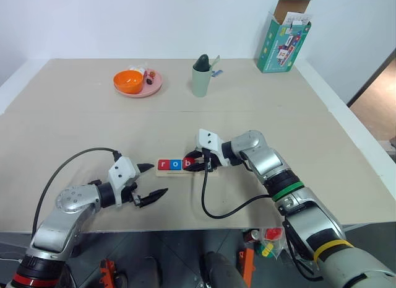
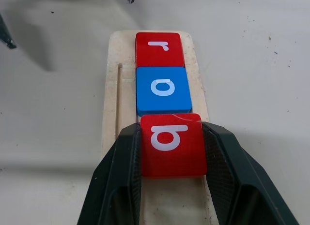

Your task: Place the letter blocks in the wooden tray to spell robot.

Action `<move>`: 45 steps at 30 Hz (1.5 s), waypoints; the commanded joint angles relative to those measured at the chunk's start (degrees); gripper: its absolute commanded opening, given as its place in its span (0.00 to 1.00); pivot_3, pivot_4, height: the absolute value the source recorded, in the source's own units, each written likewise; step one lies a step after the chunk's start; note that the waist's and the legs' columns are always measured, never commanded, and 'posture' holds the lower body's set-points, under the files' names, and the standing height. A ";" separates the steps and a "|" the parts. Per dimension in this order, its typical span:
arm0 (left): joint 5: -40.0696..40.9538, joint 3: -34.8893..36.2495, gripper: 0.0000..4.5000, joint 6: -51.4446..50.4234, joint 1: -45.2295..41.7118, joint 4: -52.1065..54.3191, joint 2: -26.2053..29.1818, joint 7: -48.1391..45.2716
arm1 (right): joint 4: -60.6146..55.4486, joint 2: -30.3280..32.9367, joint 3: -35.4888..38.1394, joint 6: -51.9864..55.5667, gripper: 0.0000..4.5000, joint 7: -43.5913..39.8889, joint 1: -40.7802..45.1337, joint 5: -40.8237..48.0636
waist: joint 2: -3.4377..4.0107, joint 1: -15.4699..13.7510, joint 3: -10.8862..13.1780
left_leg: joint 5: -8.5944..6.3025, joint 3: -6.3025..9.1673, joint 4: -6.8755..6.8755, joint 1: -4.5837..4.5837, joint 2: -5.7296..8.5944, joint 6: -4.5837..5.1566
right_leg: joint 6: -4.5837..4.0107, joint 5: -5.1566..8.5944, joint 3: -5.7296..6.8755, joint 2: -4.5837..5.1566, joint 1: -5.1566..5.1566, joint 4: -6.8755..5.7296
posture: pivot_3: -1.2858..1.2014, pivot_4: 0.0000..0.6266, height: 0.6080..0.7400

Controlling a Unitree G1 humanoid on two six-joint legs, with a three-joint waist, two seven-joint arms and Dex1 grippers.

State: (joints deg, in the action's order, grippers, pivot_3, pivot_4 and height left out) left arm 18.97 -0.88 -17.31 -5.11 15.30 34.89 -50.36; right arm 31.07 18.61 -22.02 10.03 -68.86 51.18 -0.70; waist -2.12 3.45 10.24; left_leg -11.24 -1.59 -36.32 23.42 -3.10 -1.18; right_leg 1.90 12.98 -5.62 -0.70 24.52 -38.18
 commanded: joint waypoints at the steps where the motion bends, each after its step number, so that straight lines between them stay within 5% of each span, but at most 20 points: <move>1: -0.35 0.10 1.00 1.30 0.05 1.45 0.58 -0.20 | -1.42 -0.57 0.58 1.27 0.27 -1.11 1.15 0.70 | 0.00 0.03 0.00 | 0.00 0.00 0.00 -0.01 0.00 0.00 | 0.00 0.00 0.00 0.00 0.00 0.00 | 0.52 0.24 1.00; 32: -1.32 -0.47 1.00 1.79 0.94 1.44 0.67 -0.15 | 4.15 -2.09 1.37 -0.06 0.27 -0.67 3.22 0.52 | 0.00 0.69 0.00 | 0.00 -0.01 0.00 0.00 -0.01 0.00 | -0.01 0.00 0.00 0.00 0.02 0.00 | 0.52 0.24 1.00; 40: -1.46 -0.60 1.00 2.24 0.24 0.92 0.78 -0.51 | 3.51 -2.31 2.48 0.43 0.98 -0.63 3.16 1.61 | 0.00 0.79 0.00 | 0.00 -0.01 0.02 0.01 -0.01 0.00 | -0.01 0.00 0.00 0.00 0.03 0.00 | 0.52 0.24 1.00; 45: -1.15 -0.44 1.00 2.63 -0.49 1.37 1.06 -1.10 | -1.90 -2.38 6.59 5.22 0.99 1.71 3.09 5.05 | 0.02 0.79 0.01 | 0.00 0.00 0.04 0.05 -0.01 0.00 | -0.01 0.00 0.00 0.00 0.10 0.00 | 0.52 0.24 1.00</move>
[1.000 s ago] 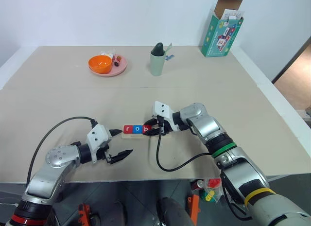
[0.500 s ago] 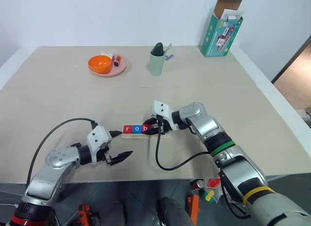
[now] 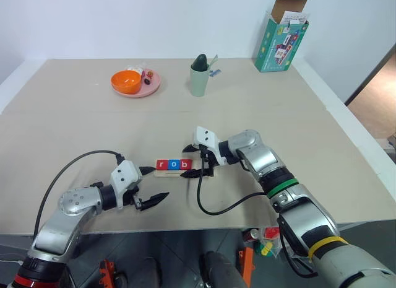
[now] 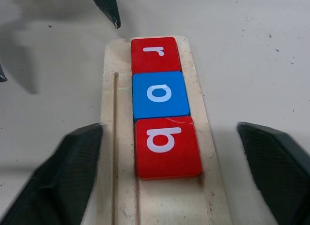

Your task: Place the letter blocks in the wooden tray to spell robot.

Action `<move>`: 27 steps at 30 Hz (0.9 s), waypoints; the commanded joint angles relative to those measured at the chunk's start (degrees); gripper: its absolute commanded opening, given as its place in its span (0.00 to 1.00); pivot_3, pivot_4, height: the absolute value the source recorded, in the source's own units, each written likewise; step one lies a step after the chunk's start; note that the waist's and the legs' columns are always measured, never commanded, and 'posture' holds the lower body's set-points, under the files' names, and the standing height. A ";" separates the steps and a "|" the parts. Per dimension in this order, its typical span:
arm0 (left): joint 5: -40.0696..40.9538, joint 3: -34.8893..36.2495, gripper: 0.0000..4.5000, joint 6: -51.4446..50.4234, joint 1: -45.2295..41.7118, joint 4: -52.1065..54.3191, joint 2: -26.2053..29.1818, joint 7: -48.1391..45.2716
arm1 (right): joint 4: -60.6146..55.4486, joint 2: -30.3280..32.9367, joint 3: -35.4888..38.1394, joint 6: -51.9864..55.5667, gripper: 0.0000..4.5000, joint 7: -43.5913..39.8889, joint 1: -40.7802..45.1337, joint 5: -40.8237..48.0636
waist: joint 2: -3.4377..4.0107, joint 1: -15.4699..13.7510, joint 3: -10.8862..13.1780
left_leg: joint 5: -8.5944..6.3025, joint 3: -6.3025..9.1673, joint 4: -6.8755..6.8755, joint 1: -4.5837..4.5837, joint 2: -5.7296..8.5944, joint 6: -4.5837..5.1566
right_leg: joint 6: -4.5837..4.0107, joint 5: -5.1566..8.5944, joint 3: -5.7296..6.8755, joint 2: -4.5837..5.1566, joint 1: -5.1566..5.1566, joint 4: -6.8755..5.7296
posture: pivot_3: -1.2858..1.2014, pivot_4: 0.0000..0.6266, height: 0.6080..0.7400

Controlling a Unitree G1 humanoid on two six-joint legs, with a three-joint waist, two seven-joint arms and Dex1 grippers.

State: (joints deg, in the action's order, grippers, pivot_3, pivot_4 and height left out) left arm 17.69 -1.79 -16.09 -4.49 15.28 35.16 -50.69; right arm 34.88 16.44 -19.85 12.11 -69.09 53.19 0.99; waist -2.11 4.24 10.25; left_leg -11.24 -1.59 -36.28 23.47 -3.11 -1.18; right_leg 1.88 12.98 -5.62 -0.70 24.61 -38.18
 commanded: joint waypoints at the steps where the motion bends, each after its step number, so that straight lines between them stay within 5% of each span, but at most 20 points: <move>1: 0.66 0.58 1.00 1.31 -1.45 2.05 0.71 -0.96 | -8.15 -0.30 6.53 6.29 0.99 3.85 1.02 4.96 | 0.00 0.00 0.00 | 0.00 0.00 0.00 0.05 0.00 0.00 | 0.00 -0.01 0.00 0.00 0.05 0.00 | 0.52 0.24 1.00; 7: 11.34 1.04 1.00 -6.59 -4.03 9.28 2.10 -6.35 | -29.21 -2.62 21.36 25.77 0.99 26.55 -6.07 9.92 | -0.02 -0.30 -0.01 | 0.02 0.16 -0.08 0.85 0.00 -0.03 | 0.36 -0.25 0.15 0.01 0.66 -0.06 | 0.52 0.24 1.00; 12: 18.52 1.63 1.00 -12.97 -7.76 10.09 4.65 -9.87 | -42.43 -7.18 24.38 29.91 0.99 47.35 -16.85 3.14 | -0.01 -0.13 -0.02 | -0.07 0.19 -0.03 0.87 0.03 -0.16 | 0.45 -0.07 0.14 0.01 0.70 -0.05 | 0.52 0.24 1.00; 27: 11.22 0.24 1.00 -3.65 -15.24 -0.47 4.00 -12.91 | -42.34 -9.01 21.91 29.08 0.99 57.44 -25.70 2.07 | 0.00 0.27 -0.01 | -0.03 0.10 -0.10 0.84 0.06 -0.14 | 0.40 -0.13 0.00 -0.02 0.69 -0.04 | 0.52 0.24 1.00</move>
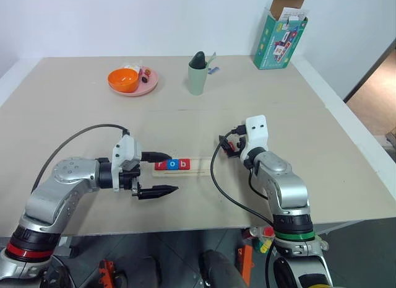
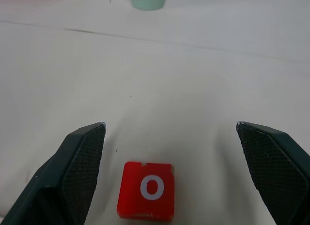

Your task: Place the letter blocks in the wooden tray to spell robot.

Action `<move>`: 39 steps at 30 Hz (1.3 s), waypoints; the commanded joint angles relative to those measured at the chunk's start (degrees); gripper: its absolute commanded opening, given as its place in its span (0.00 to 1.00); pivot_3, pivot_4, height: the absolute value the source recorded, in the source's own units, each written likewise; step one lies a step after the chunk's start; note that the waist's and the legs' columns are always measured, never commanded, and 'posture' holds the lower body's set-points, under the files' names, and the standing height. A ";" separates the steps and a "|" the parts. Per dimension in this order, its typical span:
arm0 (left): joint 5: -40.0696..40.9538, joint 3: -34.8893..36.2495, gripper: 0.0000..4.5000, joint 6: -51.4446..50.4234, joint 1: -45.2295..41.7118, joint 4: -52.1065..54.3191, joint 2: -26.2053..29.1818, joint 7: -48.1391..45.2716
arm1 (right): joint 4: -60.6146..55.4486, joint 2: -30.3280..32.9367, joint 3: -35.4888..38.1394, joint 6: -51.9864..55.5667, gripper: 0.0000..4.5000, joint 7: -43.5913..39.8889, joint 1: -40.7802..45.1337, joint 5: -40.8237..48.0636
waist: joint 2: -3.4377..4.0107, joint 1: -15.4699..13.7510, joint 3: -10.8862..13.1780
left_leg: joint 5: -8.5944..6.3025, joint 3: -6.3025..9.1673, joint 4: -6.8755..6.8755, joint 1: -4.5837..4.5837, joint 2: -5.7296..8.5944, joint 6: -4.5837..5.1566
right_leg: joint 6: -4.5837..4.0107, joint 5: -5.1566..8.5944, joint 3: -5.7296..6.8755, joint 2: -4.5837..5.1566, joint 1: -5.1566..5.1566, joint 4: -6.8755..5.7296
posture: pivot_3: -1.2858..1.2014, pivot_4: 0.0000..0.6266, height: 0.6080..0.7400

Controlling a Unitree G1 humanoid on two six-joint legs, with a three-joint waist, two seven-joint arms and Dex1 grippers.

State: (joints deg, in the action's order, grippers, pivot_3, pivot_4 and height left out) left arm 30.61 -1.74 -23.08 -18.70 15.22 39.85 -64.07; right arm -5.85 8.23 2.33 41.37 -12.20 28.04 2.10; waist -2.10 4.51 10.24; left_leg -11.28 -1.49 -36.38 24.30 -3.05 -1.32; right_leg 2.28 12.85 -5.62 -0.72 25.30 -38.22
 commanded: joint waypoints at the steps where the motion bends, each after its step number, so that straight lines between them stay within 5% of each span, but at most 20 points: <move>1: -2.27 0.22 1.00 4.08 -1.20 -0.76 -1.16 0.84 | -1.71 -1.22 -0.23 0.39 0.99 0.80 -0.78 1.26 | 0.00 0.02 0.00 | 0.00 -0.01 0.02 0.00 0.00 0.00 | 0.02 0.01 -0.01 0.00 0.01 0.00 | 0.52 0.24 1.00; 10: -6.22 0.11 1.00 9.55 -2.07 -2.81 -4.18 3.70 | -0.51 -2.84 -0.89 1.87 0.99 1.80 -2.39 2.11 | -0.01 -0.01 0.00 | -0.01 0.01 0.02 0.01 0.01 0.01 | 0.05 0.00 -0.01 0.00 0.00 0.00 | 0.52 0.24 1.00; 13: -6.62 0.03 1.00 9.67 -2.04 -2.93 -4.41 3.88 | 0.12 -2.88 -0.51 1.71 0.82 2.34 -2.48 2.08 | -0.01 -0.01 -0.01 | -0.01 0.01 0.00 0.01 0.01 0.01 | 0.07 -0.02 -0.01 0.00 -0.01 0.00 | 0.52 0.24 1.00; 15: -6.98 -0.03 1.00 9.74 -1.87 -2.93 -4.52 3.96 | 0.30 -2.73 -0.65 1.36 0.61 2.44 -2.52 2.11 | -0.01 -0.01 -0.01 | -0.01 0.01 0.00 0.00 0.00 0.01 | 0.06 -0.03 -0.01 -0.01 -0.01 0.00 | 0.52 0.24 1.00; 21: -8.09 -0.38 1.00 10.41 -1.48 -3.34 -4.68 3.99 | -1.46 -3.15 -0.78 1.66 0.27 3.59 -4.08 2.08 | -0.03 -0.01 -0.02 | -0.01 0.02 0.00 -0.01 0.00 0.01 | 0.06 -0.04 -0.01 -0.01 -0.02 0.00 | 0.52 0.24 1.00; 32: -9.69 -0.81 1.00 11.71 0.33 -3.62 -4.18 3.23 | -32.55 3.79 -3.36 11.64 0.27 -0.81 -23.00 5.94 | -0.04 -0.29 -0.03 | -0.02 0.07 0.01 0.02 0.03 0.00 | 0.14 0.05 0.02 0.04 -0.04 0.00 | 0.52 0.24 1.00; 39: -9.99 -1.22 1.00 11.82 -0.24 -4.32 -4.30 2.96 | -34.31 1.75 -2.21 14.53 0.27 2.99 -23.37 5.86 | -0.04 0.01 -0.03 | 0.19 0.02 -0.08 -0.12 0.02 0.06 | -0.29 -0.08 -0.04 0.01 -0.08 0.00 | 0.52 0.24 1.00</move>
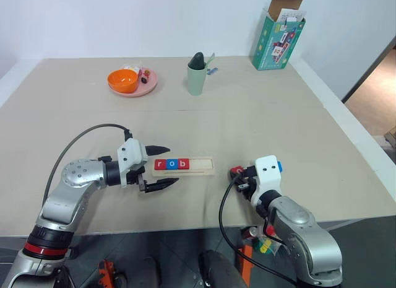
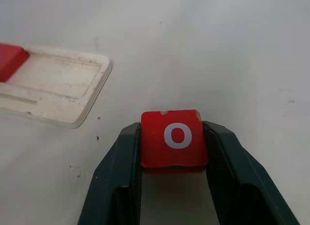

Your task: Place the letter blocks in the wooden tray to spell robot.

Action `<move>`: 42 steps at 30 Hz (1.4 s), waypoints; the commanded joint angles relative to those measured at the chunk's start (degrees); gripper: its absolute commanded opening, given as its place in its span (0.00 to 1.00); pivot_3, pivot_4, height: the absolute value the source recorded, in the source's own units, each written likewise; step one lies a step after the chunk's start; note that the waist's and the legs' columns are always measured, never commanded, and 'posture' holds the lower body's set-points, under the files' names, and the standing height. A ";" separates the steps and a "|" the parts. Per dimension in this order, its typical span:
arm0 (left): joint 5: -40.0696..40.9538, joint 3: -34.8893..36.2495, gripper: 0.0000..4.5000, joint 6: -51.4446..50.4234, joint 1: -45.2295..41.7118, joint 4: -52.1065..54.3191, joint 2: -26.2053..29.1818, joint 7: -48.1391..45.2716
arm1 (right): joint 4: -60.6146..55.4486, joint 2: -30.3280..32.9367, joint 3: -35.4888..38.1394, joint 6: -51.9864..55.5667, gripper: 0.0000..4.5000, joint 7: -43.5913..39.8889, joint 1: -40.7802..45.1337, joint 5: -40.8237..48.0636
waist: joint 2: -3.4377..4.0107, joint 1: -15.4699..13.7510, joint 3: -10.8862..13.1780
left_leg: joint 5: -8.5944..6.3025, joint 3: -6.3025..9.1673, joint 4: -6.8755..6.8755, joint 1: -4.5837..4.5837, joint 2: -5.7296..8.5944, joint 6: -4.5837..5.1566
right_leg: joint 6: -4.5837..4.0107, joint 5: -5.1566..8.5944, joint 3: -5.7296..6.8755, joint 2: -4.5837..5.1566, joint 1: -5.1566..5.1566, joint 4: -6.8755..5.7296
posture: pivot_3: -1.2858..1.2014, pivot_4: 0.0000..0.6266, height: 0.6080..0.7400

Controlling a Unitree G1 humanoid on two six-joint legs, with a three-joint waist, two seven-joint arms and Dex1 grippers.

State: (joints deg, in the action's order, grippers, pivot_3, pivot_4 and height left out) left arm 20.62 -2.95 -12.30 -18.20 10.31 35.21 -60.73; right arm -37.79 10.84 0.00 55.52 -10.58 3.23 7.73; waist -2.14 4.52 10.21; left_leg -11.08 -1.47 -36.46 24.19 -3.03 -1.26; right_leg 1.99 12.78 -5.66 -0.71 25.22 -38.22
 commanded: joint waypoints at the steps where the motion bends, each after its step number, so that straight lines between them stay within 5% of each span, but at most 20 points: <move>1: -0.12 -0.06 1.00 1.10 -0.87 0.42 0.37 -0.44 | -2.07 -1.32 -0.22 0.70 0.27 2.04 2.00 0.03 | 0.00 0.00 0.00 | 0.04 0.00 0.00 0.00 0.00 -0.03 | -0.01 0.00 0.00 0.00 0.00 0.00 | 0.52 0.24 1.00; 24: -0.95 0.10 1.00 2.17 -0.07 0.26 0.56 -0.61 | 3.27 -1.23 -2.87 4.43 0.27 1.52 6.47 1.68 | -0.02 -0.05 -0.01 | 0.15 0.02 0.06 0.07 0.03 -0.01 | 0.02 -0.05 -0.02 0.01 0.02 0.01 | 0.52 0.24 1.00; 26: -1.06 0.06 1.00 2.31 -0.04 0.13 0.54 -0.58 | 3.30 -0.89 -3.22 3.54 0.50 1.03 6.54 1.74 | -0.02 -0.05 -0.01 | 0.15 0.02 0.06 0.07 0.03 -0.01 | 0.02 -0.05 -0.02 0.01 0.03 0.01 | 0.52 0.24 1.00; 33: -1.51 0.06 1.00 2.54 0.31 0.37 0.64 -0.54 | 2.16 4.99 3.19 2.06 1.00 -6.81 12.12 7.33 | 0.01 -0.03 0.01 | 0.15 0.00 0.06 0.08 0.04 -0.01 | 0.04 -0.06 -0.05 0.01 0.03 0.02 | 0.52 0.24 1.00; 37: -1.86 0.00 1.00 3.11 0.22 -0.20 0.67 -0.73 | 10.59 16.92 5.79 -2.09 1.00 -20.45 18.66 12.12 | -0.01 -0.05 0.00 | 0.16 -0.03 -0.05 0.08 0.09 -0.01 | 0.09 -0.09 -0.10 0.04 -0.04 0.08 | 0.52 0.24 1.00; 42: -2.40 -0.54 1.00 3.99 -0.11 -0.71 0.39 -0.84 | 24.73 30.81 -2.20 -16.30 1.00 -45.26 23.98 13.00 | -0.01 -0.03 0.00 | 0.14 -0.03 0.00 0.04 0.10 0.03 | 0.08 -0.08 -0.10 0.03 -0.07 0.11 | 0.52 0.24 1.00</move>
State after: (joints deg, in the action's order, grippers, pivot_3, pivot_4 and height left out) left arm 18.35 -3.72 -9.62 -18.01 8.99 35.27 -61.63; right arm -15.21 40.43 -0.07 44.35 -48.50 26.06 20.12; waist -2.16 4.49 10.21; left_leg -10.96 -1.50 -36.41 24.21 -2.94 -1.21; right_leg 2.07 12.70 -5.75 -0.71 25.17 -38.11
